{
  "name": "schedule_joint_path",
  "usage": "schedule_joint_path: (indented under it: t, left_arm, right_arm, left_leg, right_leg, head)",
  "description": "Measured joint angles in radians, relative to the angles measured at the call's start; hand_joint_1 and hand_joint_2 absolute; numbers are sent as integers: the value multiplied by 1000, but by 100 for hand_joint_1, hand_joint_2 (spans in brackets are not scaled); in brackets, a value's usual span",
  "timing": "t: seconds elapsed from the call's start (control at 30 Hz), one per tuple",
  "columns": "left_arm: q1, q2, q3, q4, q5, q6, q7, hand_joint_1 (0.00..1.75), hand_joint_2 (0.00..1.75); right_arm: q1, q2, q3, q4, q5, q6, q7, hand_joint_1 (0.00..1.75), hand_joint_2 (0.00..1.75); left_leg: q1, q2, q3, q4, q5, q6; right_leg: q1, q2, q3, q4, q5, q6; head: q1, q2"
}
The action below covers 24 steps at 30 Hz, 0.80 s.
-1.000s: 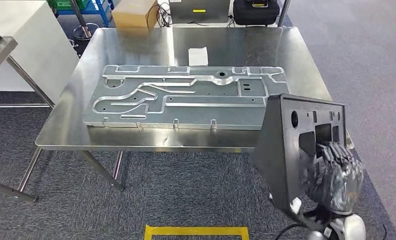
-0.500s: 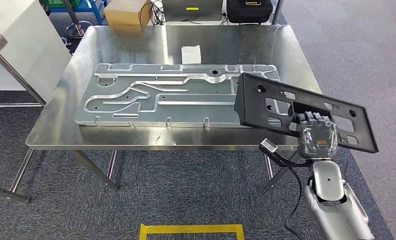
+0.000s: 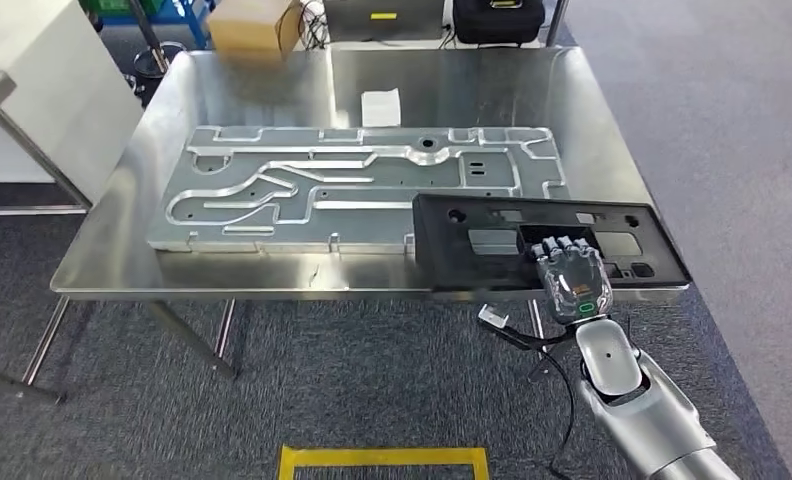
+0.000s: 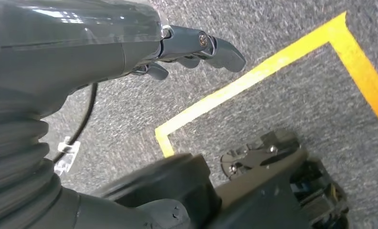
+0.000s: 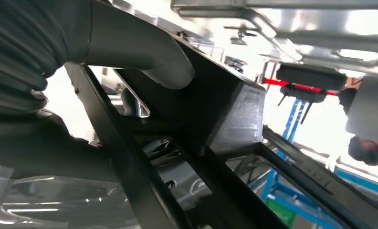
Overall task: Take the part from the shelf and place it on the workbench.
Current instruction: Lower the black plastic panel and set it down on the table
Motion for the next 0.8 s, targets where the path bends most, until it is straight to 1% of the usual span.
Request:
schedule_joint_path:
  t: [0.07,0.1,0.13,0.2,0.23,0.27,0.3,0.33,0.37,0.4,0.43,0.47,0.5,0.57,0.6,0.63,0.67,0.7,0.73,0.77,0.8]
  left_arm:
    - [-2,0,-3,0,-7,-3,3,0,175]
    - [-5,0,-6,0,-11,-5,4,0,175]
    - [-7,0,-8,0,-13,-6,5,0,175]
    - [-14,0,-13,0,-18,-12,7,0,175]
    - [-17,0,-16,0,-20,-15,8,0,175]
    - [-20,0,-19,0,-22,-18,9,0,175]
    - [-23,0,-21,0,-25,-21,10,0,175]
    - [-26,0,-23,0,-27,-23,12,0,175]
    - [-28,1,-24,0,-30,-24,13,0,175]
    - [-30,2,-25,0,-32,-25,15,0,175]
    - [-33,2,-26,0,-34,-28,16,0,175]
    - [-36,2,-28,0,-36,-31,16,0,175]
    - [-38,2,-30,-1,-37,-33,17,0,175]
    - [-41,-2,-36,-1,-40,-37,18,0,175]
    - [-42,-4,-38,-1,-41,-37,19,0,175]
    - [-43,-5,-40,-1,-42,-37,21,0,175]
    - [-45,-6,-43,-1,-43,-37,23,0,175]
    - [-46,-6,-45,-1,-45,-38,25,0,175]
    - [-46,-6,-46,-1,-47,-38,27,0,175]
    - [-46,-6,-48,-1,-48,-38,29,0,175]
    - [-45,-6,-48,-1,-49,-38,30,0,175]
  right_arm:
    - [-33,0,-24,10,0,2,-52,175,175]
    - [-58,1,-35,16,0,5,-69,175,175]
    - [-89,4,-41,24,0,11,-78,175,175]
    - [-157,14,-32,47,1,30,-78,175,175]
    - [-188,22,-18,62,1,41,-71,175,175]
    - [-217,34,-1,79,1,51,-61,175,175]
    - [-244,48,22,95,1,61,-50,175,175]
    - [-269,65,48,111,1,70,-40,175,175]
    - [-294,84,77,128,1,78,-33,175,175]
    - [-317,105,105,147,1,85,-28,175,175]
    - [-339,128,131,167,1,90,-27,175,175]
    - [-356,150,153,188,1,94,-26,175,175]
    - [-370,171,170,207,1,96,-28,175,175]
    - [-390,212,190,238,1,97,-38,175,175]
    - [-401,230,195,252,0,97,-46,175,175]
    - [-415,244,199,267,0,97,-54,175,175]
    - [-427,255,201,282,0,100,-63,175,175]
    - [-439,264,202,298,0,103,-74,175,175]
    - [-446,272,202,314,-1,107,-85,175,175]
    - [-452,280,203,329,-2,109,-96,175,175]
    - [-457,289,203,344,-3,111,-107,175,175]
  left_leg:
    - [2,0,-6,8,-8,-10]
    - [3,-1,-16,33,-25,-14]
    - [4,-2,-36,76,-51,-18]
    - [5,-2,-98,211,-112,-21]
    - [5,-2,-126,268,-129,-20]
    - [5,-2,-141,297,-130,-18]
    - [4,-3,-137,284,-110,-13]
    - [1,-3,-114,231,-74,-6]
    - [-3,-3,-82,158,-36,6]
    - [-7,-2,-53,89,-8,18]
    - [-12,-2,-31,40,8,27]
    - [-16,-1,-22,15,12,32]
    - [-18,-1,-20,9,12,33]
    - [-14,-3,-16,-8,23,34]
    - [-10,-3,-12,-18,30,35]
    - [-5,-2,-9,-27,37,37]
    - [-3,-2,-9,-31,40,38]
    - [-3,-3,-9,-32,41,39]
    - [-2,-4,-10,-31,41,39]
    - [-2,-4,-10,-30,40,38]
    - [-1,-5,-10,-27,38,36]
  right_leg:
    - [-1,1,-3,0,2,-16]
    - [-2,2,-4,-1,3,-24]
    - [-2,2,-4,-3,4,-31]
    - [3,3,-6,-3,5,-39]
    - [7,4,-6,-2,6,-41]
    - [11,6,-6,-2,6,-42]
    - [15,8,-5,-2,7,-43]
    - [19,12,-4,-2,7,-44]
    - [21,15,-3,-2,7,-44]
    - [23,17,-3,-1,8,-43]
    - [23,18,-5,-1,10,-41]
    - [22,18,-7,-1,12,-38]
    - [21,17,-8,-3,14,-33]
    - [22,14,-9,-6,16,-23]
    - [23,12,-13,6,6,-19]
    - [23,10,-26,35,-14,-15]
    - [20,9,-48,84,-42,-11]
    - [17,8,-78,148,-73,-7]
    - [14,7,-107,207,-95,-2]
    - [11,7,-125,244,-101,2]
    - [8,6,-127,244,-88,5]
  head:
    - [-3,0]
    - [-4,0]
    - [-6,0]
    - [-9,0]
    - [-9,0]
    - [-9,0]
    - [-9,0]
    - [-10,0]
    - [-10,0]
    - [-8,0]
    - [-8,0]
    - [-8,0]
    - [-8,0]
    - [-9,0]
    - [-8,0]
    - [-8,0]
    - [-8,0]
    - [-7,0]
    - [-7,0]
    - [-7,0]
    - [-7,0]
